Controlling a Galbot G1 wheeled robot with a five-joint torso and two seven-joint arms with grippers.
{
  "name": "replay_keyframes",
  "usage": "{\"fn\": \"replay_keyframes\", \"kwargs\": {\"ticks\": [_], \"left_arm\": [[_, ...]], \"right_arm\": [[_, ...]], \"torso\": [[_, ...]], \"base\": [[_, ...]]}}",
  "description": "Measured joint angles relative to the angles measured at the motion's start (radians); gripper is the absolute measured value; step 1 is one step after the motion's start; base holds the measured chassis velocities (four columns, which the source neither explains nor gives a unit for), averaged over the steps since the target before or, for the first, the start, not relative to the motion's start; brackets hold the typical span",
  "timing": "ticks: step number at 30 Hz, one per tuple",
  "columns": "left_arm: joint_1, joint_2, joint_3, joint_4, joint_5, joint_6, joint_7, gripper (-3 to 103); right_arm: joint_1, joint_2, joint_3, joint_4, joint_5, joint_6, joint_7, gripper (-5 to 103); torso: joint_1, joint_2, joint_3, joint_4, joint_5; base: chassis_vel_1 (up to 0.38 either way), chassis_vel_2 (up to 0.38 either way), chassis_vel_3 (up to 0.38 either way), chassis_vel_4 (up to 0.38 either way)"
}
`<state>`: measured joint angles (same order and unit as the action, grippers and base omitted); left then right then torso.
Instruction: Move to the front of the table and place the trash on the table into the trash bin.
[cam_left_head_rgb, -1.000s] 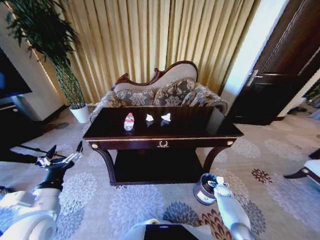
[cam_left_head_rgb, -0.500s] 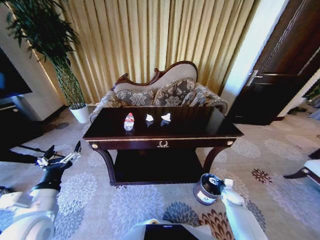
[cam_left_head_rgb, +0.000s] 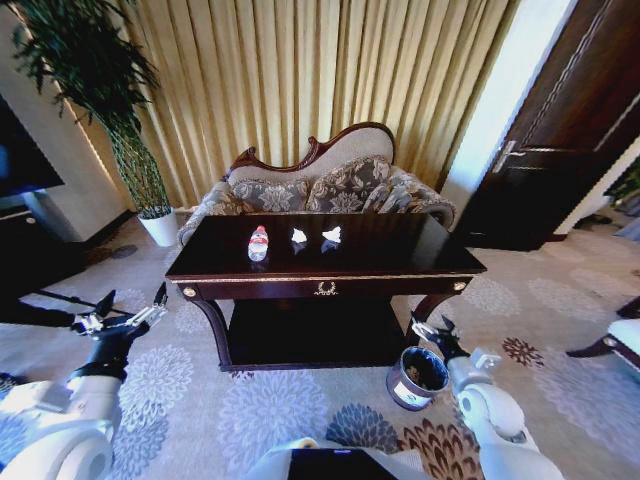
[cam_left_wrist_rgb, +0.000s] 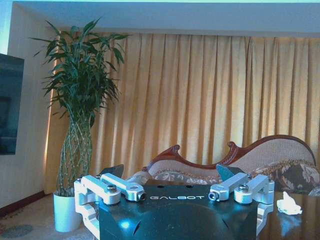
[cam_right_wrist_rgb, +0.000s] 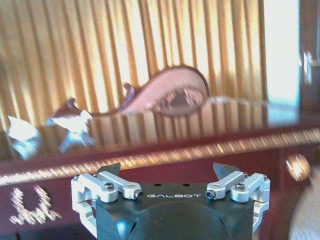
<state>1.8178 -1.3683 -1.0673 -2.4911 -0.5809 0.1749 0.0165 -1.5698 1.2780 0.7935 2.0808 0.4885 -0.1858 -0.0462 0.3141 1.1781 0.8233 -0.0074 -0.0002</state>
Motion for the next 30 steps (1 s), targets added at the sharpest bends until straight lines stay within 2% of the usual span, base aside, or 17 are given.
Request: {"fn": "replay_keyframes", "kwargs": {"ticks": [4,10,18,30], "left_arm": [[0.007,0.0,-0.002,-0.001,0.001,0.0,0.002,100],[0.005,0.003,-0.003,-0.007,0.001,0.003,0.003,100],[-0.003,0.009,0.004,-0.008,0.005,0.008,0.003,100],[-0.005,0.017,-0.003,-0.009,0.006,0.01,0.003,100]], "right_arm": [[0.015,0.015,-0.019,0.092,-0.058,-0.033,0.026,100],[0.021,0.011,-0.032,0.239,-0.085,-0.094,0.05,100],[0.018,0.008,-0.046,0.27,-0.127,-0.104,0.051,100],[0.017,0.004,-0.064,0.277,-0.138,-0.105,0.049,100]], "torso": [[0.0,0.0,0.0,0.0,0.0001],[0.0,0.0,0.0,-0.0001,0.0],[0.0,0.0,0.0,-0.0002,0.0002],[0.0,0.0,0.0,-0.0001,0.0002]], "base": [[0.0,0.0,0.0,0.0],[0.0,0.0,0.0,0.0],[0.0,0.0,0.0,0.0],[-0.043,0.031,0.039,-0.043]]}}
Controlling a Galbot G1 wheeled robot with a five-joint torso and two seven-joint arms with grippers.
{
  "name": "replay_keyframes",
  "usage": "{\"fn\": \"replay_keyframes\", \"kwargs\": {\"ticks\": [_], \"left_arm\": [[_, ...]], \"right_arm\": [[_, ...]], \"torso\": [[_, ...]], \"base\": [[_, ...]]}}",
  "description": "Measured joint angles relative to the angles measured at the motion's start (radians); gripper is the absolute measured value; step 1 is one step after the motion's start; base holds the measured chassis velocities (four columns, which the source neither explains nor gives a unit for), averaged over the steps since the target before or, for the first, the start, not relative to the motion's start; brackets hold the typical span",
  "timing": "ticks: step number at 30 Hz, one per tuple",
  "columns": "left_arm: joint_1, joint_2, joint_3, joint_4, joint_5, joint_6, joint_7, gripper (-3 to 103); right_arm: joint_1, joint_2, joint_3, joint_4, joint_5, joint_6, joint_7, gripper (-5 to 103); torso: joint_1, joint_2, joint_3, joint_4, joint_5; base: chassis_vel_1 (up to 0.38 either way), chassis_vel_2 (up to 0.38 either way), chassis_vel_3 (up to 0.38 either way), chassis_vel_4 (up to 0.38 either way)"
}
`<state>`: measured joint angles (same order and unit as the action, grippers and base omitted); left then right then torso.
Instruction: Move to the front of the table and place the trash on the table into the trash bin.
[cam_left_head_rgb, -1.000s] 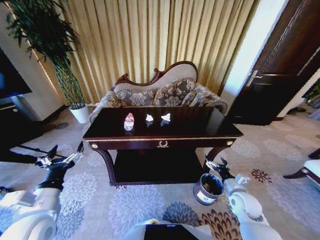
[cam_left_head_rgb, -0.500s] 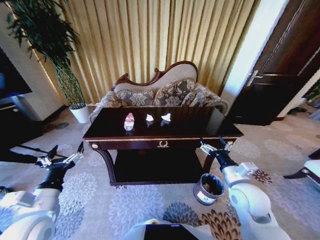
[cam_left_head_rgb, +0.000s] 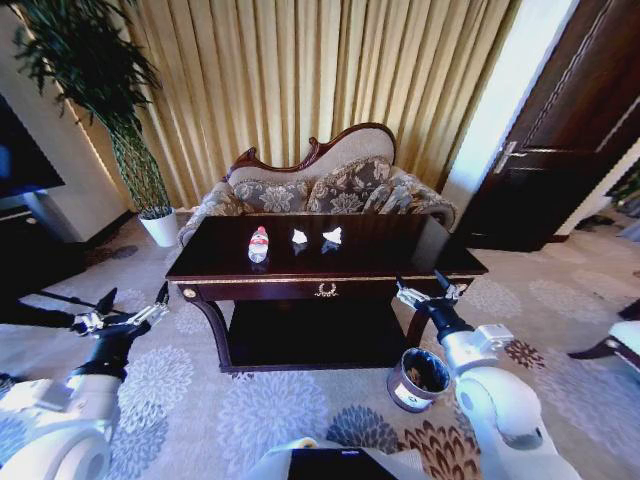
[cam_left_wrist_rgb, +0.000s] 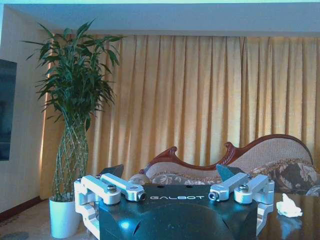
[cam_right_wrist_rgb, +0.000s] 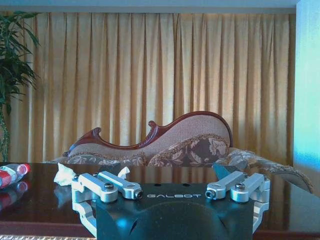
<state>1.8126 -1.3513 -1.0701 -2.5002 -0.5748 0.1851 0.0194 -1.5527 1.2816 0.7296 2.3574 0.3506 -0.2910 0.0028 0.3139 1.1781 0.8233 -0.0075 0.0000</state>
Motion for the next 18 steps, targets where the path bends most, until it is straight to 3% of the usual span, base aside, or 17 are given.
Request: {"fn": "replay_keyframes", "kwargs": {"ticks": [13,18], "left_arm": [[0.003,-0.008,-0.002,0.0,0.0,0.0,0.0,100],[0.002,-0.009,-0.001,0.0,0.0,-0.001,0.0,100]], "right_arm": [[-0.01,-0.001,0.002,0.01,0.003,-0.017,0.0,100],[0.003,-0.01,-0.007,0.009,0.018,-0.045,0.0,100]], "torso": [[0.001,0.0,0.0,-0.0002,-0.0001],[0.001,-0.001,0.0,0.0,-0.0002]], "base": [[-0.202,0.195,0.195,-0.188],[-0.091,0.088,0.074,-0.079]]}}
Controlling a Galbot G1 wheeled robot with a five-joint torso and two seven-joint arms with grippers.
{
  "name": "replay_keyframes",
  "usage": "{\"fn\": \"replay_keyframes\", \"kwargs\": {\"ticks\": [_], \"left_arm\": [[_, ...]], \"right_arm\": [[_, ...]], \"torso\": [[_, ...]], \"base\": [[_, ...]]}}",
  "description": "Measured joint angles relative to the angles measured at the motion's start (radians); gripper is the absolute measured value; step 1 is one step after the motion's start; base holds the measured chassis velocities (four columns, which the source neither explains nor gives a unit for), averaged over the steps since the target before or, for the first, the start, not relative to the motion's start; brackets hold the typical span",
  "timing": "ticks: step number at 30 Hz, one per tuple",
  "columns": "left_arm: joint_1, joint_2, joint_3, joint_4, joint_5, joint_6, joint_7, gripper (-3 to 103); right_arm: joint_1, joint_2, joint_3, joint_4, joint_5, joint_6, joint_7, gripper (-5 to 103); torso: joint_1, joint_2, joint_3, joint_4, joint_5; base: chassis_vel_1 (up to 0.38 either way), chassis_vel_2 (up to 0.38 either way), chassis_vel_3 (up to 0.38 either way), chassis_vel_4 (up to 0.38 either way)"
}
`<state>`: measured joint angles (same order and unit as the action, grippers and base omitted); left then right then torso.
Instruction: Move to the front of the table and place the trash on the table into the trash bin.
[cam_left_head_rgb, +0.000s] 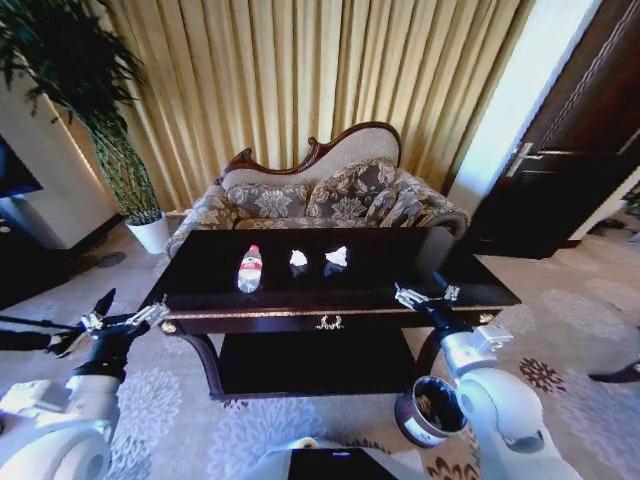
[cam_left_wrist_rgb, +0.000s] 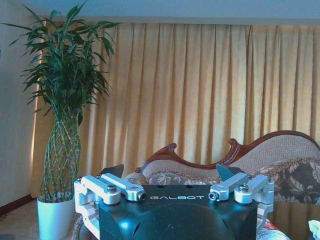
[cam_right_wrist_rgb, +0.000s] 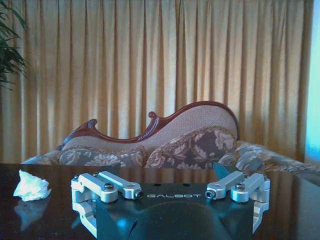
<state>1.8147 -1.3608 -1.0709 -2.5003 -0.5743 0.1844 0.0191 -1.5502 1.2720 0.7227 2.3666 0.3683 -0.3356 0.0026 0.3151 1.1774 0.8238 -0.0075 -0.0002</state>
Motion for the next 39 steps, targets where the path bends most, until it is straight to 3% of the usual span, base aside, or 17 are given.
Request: {"fn": "replay_keyframes", "kwargs": {"ticks": [8,15,19,25,30,33,39], "left_arm": [[0.008,-0.001,-0.006,0.0,0.003,-0.001,0.0,100],[0.015,-0.009,-0.006,0.0,0.023,-0.002,0.0,100],[0.03,-0.012,-0.005,0.0,0.035,-0.003,-0.003,100],[0.045,-0.015,-0.023,0.0,0.038,-0.003,-0.005,100],[0.049,-0.025,-0.035,0.0,0.038,-0.004,-0.005,100],[0.052,-0.036,-0.052,0.0,0.037,-0.005,-0.005,100],[0.054,-0.041,-0.067,0.0,0.034,-0.005,-0.008,100]], "right_arm": [[0.104,-0.068,-0.033,-0.065,0.125,-0.101,0.017,100],[0.232,-0.155,-0.099,-0.186,0.209,-0.131,0.025,100],[0.36,-0.21,-0.191,-0.258,0.263,-0.177,0.036,100],[0.529,-0.266,-0.342,-0.34,0.302,-0.19,0.057,100],[0.659,-0.274,-0.453,-0.419,0.308,-0.194,0.076,100],[0.758,-0.244,-0.531,-0.511,0.323,-0.214,0.104,100],[0.818,-0.21,-0.573,-0.591,0.342,-0.248,0.123,100]], "torso": [[-0.002,0.001,-0.001,-0.0002,0.0003],[-0.001,0.0,0.0,-0.0001,0.0001],[-0.001,0.0,0.0,0.0,0.0002],[-0.001,0.0,0.0,0.0001,0.0001],[-0.001,0.0,0.0,0.0002,0.0],[-0.001,0.0,0.0,0.0002,0.0002],[-0.001,0.0,0.0,0.0001,0.0001]], "base": [[0.0,0.0,0.0,0.0],[0.0,0.0,0.0,0.0],[0.0,0.0,0.0,0.0],[0.0,0.0,0.0,0.0],[0.0,0.0,0.0,0.0],[0.0,0.0,0.0,0.0],[0.0,0.0,0.0,0.0]]}}
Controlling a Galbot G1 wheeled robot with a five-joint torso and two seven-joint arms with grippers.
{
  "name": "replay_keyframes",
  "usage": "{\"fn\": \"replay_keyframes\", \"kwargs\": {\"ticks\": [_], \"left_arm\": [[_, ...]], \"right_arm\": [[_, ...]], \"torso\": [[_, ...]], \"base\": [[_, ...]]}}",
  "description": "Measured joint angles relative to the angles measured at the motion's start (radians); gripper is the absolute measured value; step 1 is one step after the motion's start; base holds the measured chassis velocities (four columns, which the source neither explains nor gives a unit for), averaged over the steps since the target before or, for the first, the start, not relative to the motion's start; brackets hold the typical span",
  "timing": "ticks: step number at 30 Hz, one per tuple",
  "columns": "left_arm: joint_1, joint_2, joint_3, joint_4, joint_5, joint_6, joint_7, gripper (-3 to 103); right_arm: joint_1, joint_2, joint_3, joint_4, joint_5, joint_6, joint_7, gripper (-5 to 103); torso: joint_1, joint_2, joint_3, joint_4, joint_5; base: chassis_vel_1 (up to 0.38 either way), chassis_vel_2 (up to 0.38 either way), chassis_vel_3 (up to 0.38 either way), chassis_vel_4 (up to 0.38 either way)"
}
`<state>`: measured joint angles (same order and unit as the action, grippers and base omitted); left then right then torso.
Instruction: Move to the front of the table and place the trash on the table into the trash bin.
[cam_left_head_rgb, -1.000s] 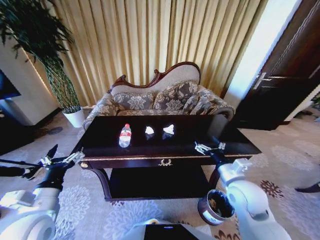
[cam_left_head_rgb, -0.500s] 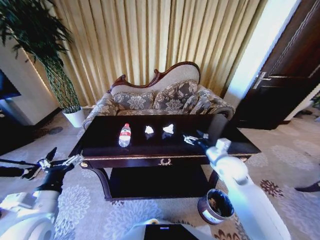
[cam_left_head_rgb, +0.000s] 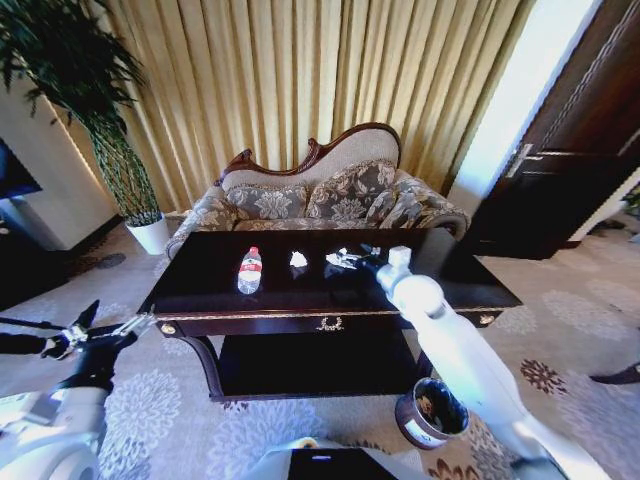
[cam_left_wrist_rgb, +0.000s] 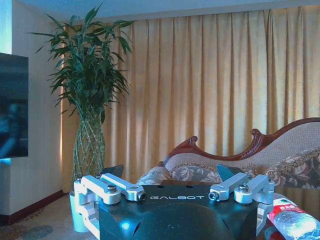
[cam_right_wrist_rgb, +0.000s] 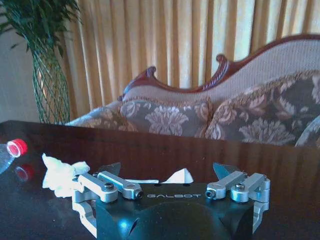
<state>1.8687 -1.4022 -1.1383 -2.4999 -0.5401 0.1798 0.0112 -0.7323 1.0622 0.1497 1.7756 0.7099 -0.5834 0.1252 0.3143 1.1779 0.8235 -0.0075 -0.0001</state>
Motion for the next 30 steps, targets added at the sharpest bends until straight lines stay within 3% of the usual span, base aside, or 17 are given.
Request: {"fn": "replay_keyframes", "kwargs": {"ticks": [18,20,25,27,29,30], "left_arm": [[-0.008,-0.024,-0.002,0.0,0.009,-0.003,-0.004,100],[-0.008,-0.024,-0.005,0.0,0.009,-0.005,-0.004,100],[-0.008,-0.025,-0.008,0.0,0.009,-0.009,-0.004,100],[-0.008,-0.025,-0.008,0.0,0.009,-0.011,-0.003,100],[-0.008,-0.026,-0.006,0.0,0.009,-0.013,-0.003,100],[-0.008,-0.026,-0.006,0.0,0.009,-0.013,-0.003,100]], "right_arm": [[0.053,0.04,-0.067,-0.106,-0.03,-0.018,0.0,100],[0.053,0.04,-0.068,-0.106,-0.03,-0.018,0.0,96],[0.045,0.037,-0.064,-0.098,-0.034,-0.016,-0.001,70],[0.041,0.035,-0.063,-0.097,-0.035,-0.015,-0.002,70],[0.035,0.034,-0.059,-0.091,-0.037,-0.014,-0.002,58],[0.035,0.034,-0.059,-0.091,-0.037,-0.014,-0.002,58]], "torso": [[0.0,0.0,0.0,-0.0001,0.0001],[0.0,0.0,0.0,-0.0001,0.0001],[0.0,0.0,0.0,0.0,0.0001],[0.0,0.0,0.0,-0.0001,0.0001],[0.0,0.0,0.0,-0.0001,0.0001],[0.0,0.0,0.0,-0.0001,0.0001]], "base": [[0.0,0.0,0.0,0.0],[0.0,0.0,0.0,0.0],[0.0,0.0,0.0,0.0],[0.0,0.0,0.0,0.0],[0.0,0.0,0.0,0.0],[0.0,0.0,0.0,0.0]]}}
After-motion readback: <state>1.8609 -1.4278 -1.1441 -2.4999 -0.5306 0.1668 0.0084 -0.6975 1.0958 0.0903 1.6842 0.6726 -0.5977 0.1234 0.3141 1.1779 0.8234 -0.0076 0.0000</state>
